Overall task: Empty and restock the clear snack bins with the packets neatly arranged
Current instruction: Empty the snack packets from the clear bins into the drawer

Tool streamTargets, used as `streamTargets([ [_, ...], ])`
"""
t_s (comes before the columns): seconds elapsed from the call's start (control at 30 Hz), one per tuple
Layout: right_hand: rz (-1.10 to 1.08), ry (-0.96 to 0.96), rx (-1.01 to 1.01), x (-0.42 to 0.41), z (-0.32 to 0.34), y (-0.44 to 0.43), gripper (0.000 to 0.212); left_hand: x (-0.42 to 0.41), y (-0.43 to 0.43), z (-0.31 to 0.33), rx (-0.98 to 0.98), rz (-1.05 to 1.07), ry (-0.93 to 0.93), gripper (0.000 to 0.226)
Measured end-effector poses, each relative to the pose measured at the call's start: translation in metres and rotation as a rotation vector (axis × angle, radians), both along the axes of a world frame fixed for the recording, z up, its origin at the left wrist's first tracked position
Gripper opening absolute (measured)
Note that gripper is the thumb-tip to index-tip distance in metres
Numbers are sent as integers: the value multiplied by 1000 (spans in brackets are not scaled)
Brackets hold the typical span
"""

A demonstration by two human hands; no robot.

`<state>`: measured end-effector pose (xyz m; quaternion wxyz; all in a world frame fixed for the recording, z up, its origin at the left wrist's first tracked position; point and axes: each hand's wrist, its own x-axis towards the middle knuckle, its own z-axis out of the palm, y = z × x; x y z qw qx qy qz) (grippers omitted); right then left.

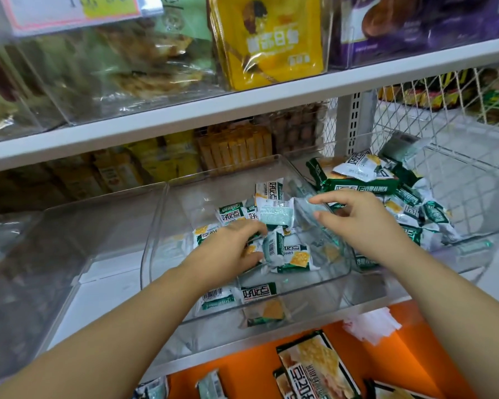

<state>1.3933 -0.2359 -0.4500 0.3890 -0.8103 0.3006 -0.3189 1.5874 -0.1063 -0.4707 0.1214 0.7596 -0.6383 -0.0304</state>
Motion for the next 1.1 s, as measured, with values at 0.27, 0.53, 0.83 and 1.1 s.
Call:
streamTargets([
  [0.27, 21, -48, 55, 2, -6, -6, 24, 6, -1, -6, 294, 52, -107, 65],
  [0.53, -77, 93, -223, 3, -1, 2, 23, 5, 5, 15, -21, 135, 123, 47],
  [0.83, 261, 492, -223, 69, 14, 24, 84, 24, 66, 52, -439, 107, 263, 47],
  [1.1, 323, 709, -73, 107, -13, 5, 108, 26, 74, 35, -522, 98, 307, 52],
])
